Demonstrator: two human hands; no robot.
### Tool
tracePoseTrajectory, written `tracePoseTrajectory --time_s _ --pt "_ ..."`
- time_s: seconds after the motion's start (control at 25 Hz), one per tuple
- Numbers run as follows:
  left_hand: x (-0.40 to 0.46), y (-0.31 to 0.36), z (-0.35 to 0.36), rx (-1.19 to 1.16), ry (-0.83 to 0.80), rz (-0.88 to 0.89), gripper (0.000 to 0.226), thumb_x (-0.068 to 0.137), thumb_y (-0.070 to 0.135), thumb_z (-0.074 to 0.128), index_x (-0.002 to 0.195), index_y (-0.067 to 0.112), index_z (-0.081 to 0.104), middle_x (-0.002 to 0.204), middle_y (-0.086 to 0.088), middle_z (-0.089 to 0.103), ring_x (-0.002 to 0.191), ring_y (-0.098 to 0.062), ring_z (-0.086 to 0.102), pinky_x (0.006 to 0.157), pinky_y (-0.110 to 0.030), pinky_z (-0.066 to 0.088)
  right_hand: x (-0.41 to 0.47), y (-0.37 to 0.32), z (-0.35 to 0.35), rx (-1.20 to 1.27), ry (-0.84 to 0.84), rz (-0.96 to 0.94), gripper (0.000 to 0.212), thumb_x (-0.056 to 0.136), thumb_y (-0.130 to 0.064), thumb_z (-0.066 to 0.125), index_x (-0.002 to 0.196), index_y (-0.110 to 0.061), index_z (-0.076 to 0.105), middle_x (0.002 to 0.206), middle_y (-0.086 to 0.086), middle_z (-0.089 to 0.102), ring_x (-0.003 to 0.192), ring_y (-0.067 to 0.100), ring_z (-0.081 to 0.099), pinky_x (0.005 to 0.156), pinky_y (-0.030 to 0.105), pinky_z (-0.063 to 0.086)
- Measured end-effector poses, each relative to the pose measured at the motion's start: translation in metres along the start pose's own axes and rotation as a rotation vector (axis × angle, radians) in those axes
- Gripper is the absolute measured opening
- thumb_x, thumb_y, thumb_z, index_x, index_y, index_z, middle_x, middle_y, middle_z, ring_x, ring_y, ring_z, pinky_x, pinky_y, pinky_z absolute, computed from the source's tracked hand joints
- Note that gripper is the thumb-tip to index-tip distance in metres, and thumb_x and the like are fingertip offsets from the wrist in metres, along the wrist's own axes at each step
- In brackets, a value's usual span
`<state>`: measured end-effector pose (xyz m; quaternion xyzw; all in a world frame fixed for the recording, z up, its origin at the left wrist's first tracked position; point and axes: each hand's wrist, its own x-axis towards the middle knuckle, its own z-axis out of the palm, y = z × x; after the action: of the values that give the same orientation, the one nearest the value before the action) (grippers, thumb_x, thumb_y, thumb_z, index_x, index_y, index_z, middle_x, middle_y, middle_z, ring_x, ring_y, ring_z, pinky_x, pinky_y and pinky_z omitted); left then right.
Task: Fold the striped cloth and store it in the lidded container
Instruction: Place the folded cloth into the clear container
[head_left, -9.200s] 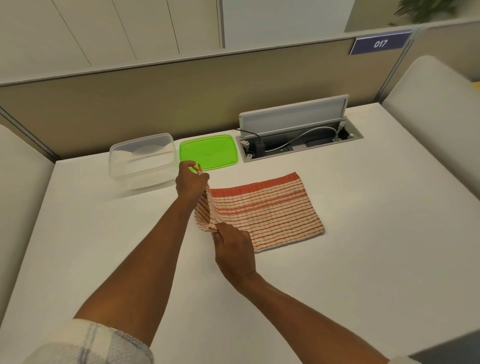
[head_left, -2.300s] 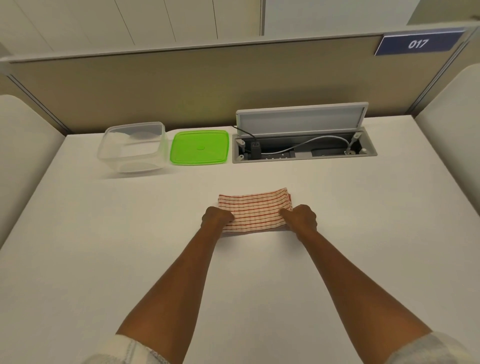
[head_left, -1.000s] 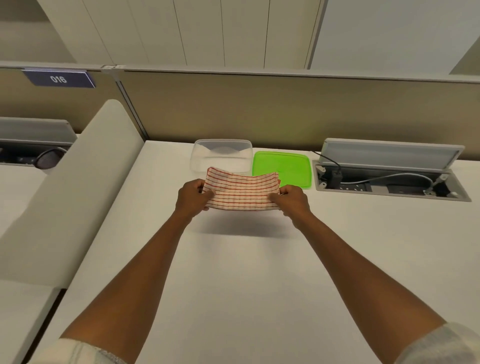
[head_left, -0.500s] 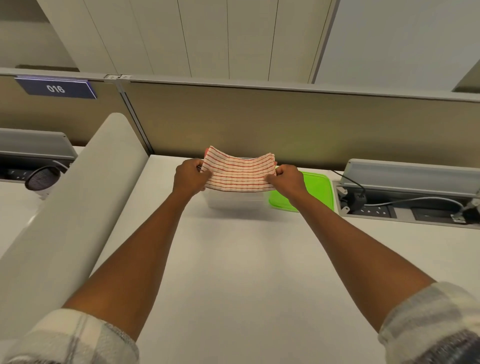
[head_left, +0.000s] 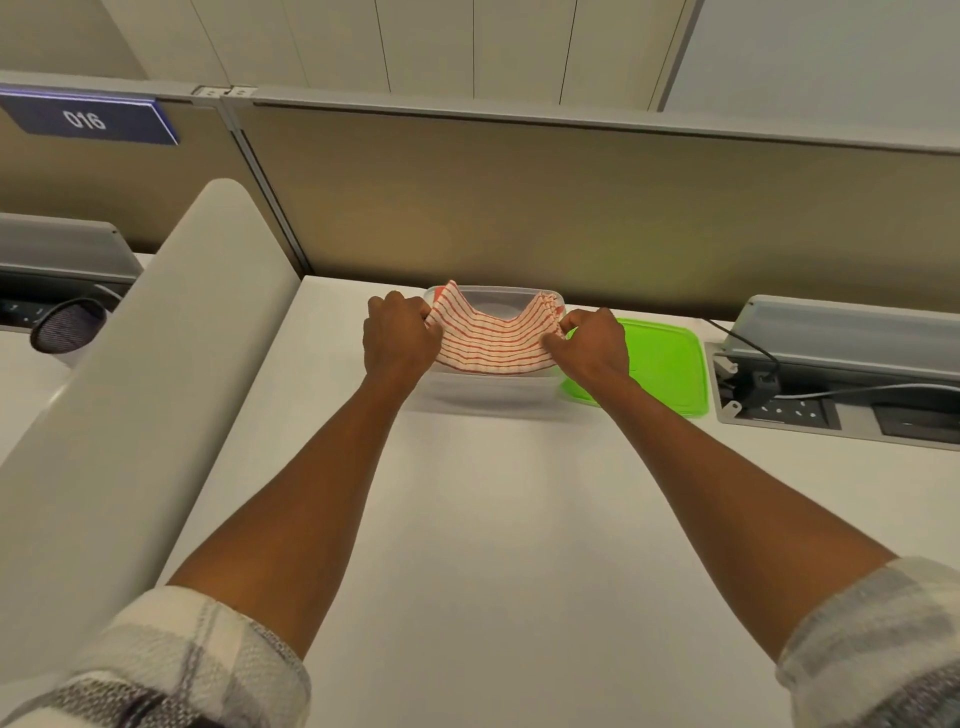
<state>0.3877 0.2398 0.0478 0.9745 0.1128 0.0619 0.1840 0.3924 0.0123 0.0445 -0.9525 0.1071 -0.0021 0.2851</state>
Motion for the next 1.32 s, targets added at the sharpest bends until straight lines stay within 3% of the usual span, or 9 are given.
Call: tracePoseTrajectory --time_s 0.28,0.44,0.6,0.8,0.96,1.16,1.24,1.32 --pt "0.002 0.000 0.008 0.048 0.018 -0.034 0.044 0.092 0.047 0.059 0.121 0.014 0.068 0.126 -0.011 0.059 0.115 -0.028 0.054 0.090 -0.039 0.050 0.000 -0.002 0.009 -0.110 -0.020 -0.011 0.032 0.080 -0.039 0.066 0.103 -0.018 0.071 0.117 0.016 0.051 0.113 0.037 0.049 0.085 0.041 0.049" --pt "-0.001 -0.004 0.015 0.055 -0.026 -0.037 0.048 0.092 0.051 0.057 0.122 0.015 0.067 0.123 -0.012 0.060 0.109 -0.029 0.059 0.087 -0.040 0.052 -0.001 0.001 0.009 -0.178 -0.054 -0.048 0.027 0.085 -0.027 0.057 0.104 -0.013 0.071 0.115 0.017 0.058 0.108 0.037 0.056 0.086 0.042 0.053" --pt "-0.007 -0.003 0.019 0.084 -0.034 -0.039 0.047 0.094 0.047 0.055 0.127 0.014 0.064 0.120 -0.012 0.062 0.103 -0.030 0.064 0.083 -0.041 0.054 -0.003 0.006 0.008 -0.176 -0.070 -0.081 0.024 0.081 -0.016 0.059 0.101 -0.015 0.071 0.109 0.013 0.066 0.101 0.033 0.063 0.080 0.038 0.053" --pt "-0.012 0.002 0.016 0.095 -0.037 0.033 0.046 0.092 0.035 0.063 0.134 0.019 0.052 0.125 -0.014 0.057 0.103 -0.032 0.065 0.083 -0.042 0.056 -0.005 0.012 0.008 -0.114 -0.107 -0.063 0.025 0.081 -0.017 0.062 0.104 -0.022 0.070 0.115 0.008 0.065 0.103 0.031 0.063 0.082 0.036 0.050" --pt "-0.013 -0.001 0.017 0.271 -0.149 -0.008 0.043 0.092 0.042 0.058 0.129 0.019 0.058 0.130 -0.011 0.058 0.113 -0.032 0.059 0.093 -0.043 0.050 -0.008 0.015 0.009 -0.127 -0.102 -0.079 0.025 0.082 -0.018 0.062 0.105 -0.022 0.070 0.114 0.007 0.066 0.103 0.030 0.063 0.081 0.036 0.051" --pt "-0.018 0.003 0.019 0.235 -0.243 -0.068 0.050 0.095 0.052 0.050 0.133 0.020 0.054 0.142 -0.011 0.050 0.130 -0.033 0.045 0.107 -0.048 0.038 -0.014 0.020 0.009 -0.116 -0.118 -0.125 0.025 0.086 -0.025 0.063 0.110 -0.020 0.068 0.117 0.008 0.065 0.106 0.029 0.061 0.083 0.037 0.050" --pt "-0.022 0.008 0.016 0.216 -0.160 -0.044 0.051 0.095 0.050 0.050 0.138 0.020 0.051 0.151 -0.012 0.040 0.135 -0.034 0.039 0.109 -0.050 0.036 -0.017 0.024 0.003 -0.005 -0.039 -0.168 0.026 0.089 -0.030 0.062 0.113 -0.021 0.065 0.120 0.007 0.062 0.109 0.027 0.058 0.084 0.037 0.048" --pt "-0.028 0.021 0.012 0.177 0.045 0.035 0.048 0.096 0.043 0.053 0.138 0.019 0.049 0.152 -0.013 0.039 0.135 -0.034 0.040 0.107 -0.049 0.038 -0.019 0.034 -0.007 0.092 0.155 -0.187 0.021 0.090 -0.028 0.060 0.111 -0.022 0.061 0.120 0.004 0.059 0.107 0.027 0.057 0.079 0.037 0.046"
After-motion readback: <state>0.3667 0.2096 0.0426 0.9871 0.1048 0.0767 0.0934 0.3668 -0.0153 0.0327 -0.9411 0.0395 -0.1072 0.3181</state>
